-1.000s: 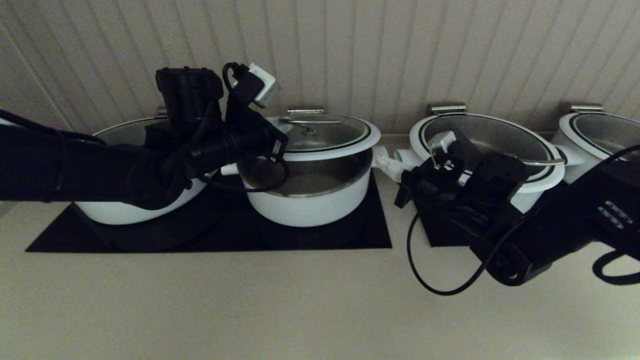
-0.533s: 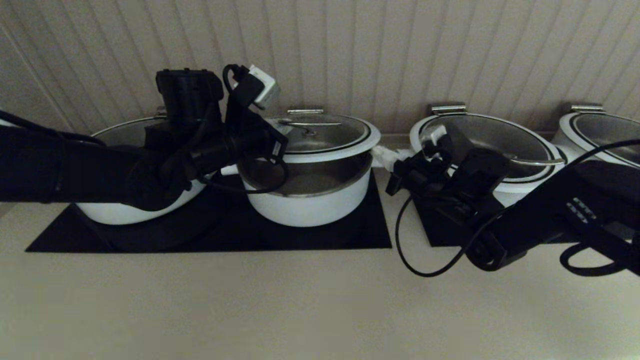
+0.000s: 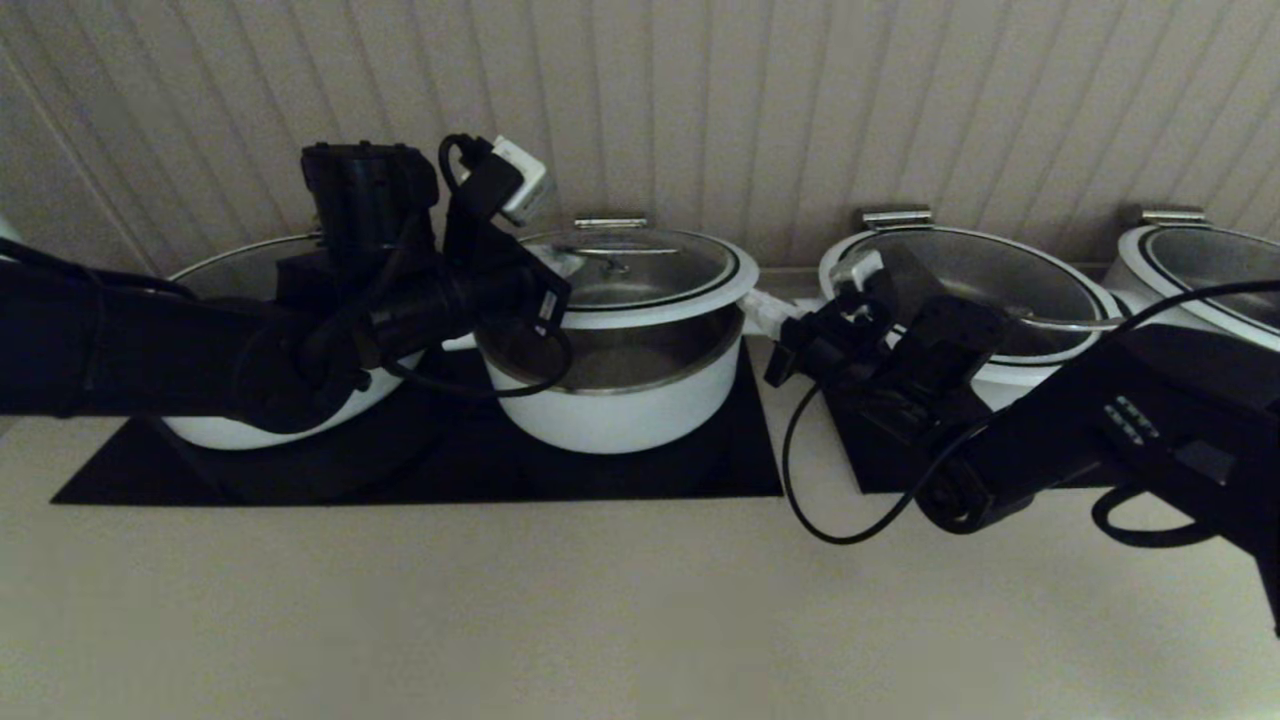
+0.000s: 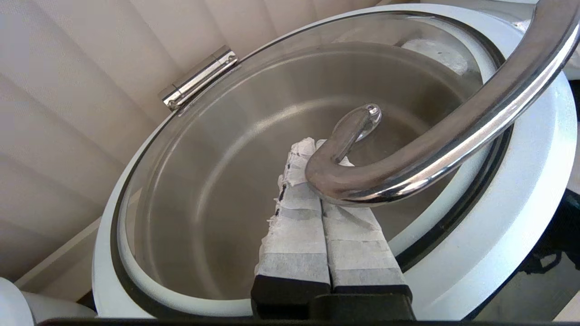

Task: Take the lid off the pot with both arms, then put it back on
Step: Hold the pot lid with the right arm

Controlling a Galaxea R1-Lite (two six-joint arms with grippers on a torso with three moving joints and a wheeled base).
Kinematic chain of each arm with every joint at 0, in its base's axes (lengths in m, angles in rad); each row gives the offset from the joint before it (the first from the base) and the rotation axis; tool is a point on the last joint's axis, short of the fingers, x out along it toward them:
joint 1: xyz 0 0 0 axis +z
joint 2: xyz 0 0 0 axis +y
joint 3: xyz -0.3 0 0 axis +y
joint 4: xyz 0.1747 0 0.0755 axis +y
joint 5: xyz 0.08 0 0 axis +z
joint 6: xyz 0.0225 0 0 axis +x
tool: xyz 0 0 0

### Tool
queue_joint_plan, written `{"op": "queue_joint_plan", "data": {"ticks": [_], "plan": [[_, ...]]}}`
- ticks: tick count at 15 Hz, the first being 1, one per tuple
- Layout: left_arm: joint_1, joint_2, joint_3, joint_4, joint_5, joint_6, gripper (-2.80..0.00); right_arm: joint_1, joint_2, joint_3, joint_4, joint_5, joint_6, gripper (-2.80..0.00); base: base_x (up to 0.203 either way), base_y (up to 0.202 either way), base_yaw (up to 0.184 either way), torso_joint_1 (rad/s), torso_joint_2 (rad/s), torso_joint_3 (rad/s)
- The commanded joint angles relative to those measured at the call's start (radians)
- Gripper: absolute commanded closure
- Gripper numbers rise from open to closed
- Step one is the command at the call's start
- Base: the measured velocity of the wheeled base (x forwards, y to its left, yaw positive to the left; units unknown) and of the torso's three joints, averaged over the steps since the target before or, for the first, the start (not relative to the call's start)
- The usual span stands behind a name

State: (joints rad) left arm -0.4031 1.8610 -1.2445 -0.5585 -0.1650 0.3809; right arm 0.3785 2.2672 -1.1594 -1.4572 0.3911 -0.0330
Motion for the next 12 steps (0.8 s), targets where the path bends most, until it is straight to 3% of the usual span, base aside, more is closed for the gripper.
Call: {"op": "queue_joint_plan", "data": {"ticks": [1, 12], "plan": [[0.018, -0.008, 0.001, -0.003, -0.001, 0.004, 0.00, 0.000, 0.006, 0.000, -0.009, 0.003, -0.002, 0.00, 0.000, 0.000, 0.000, 0.000, 0.00, 0.000], [0.104, -0.026, 0.000, -0.001, -0.002, 0.007, 0.00, 0.000, 0.022, -0.017, -0.009, 0.004, -0.002, 0.00, 0.000, 0.000, 0.000, 0.000, 0.00, 0.000]]}}
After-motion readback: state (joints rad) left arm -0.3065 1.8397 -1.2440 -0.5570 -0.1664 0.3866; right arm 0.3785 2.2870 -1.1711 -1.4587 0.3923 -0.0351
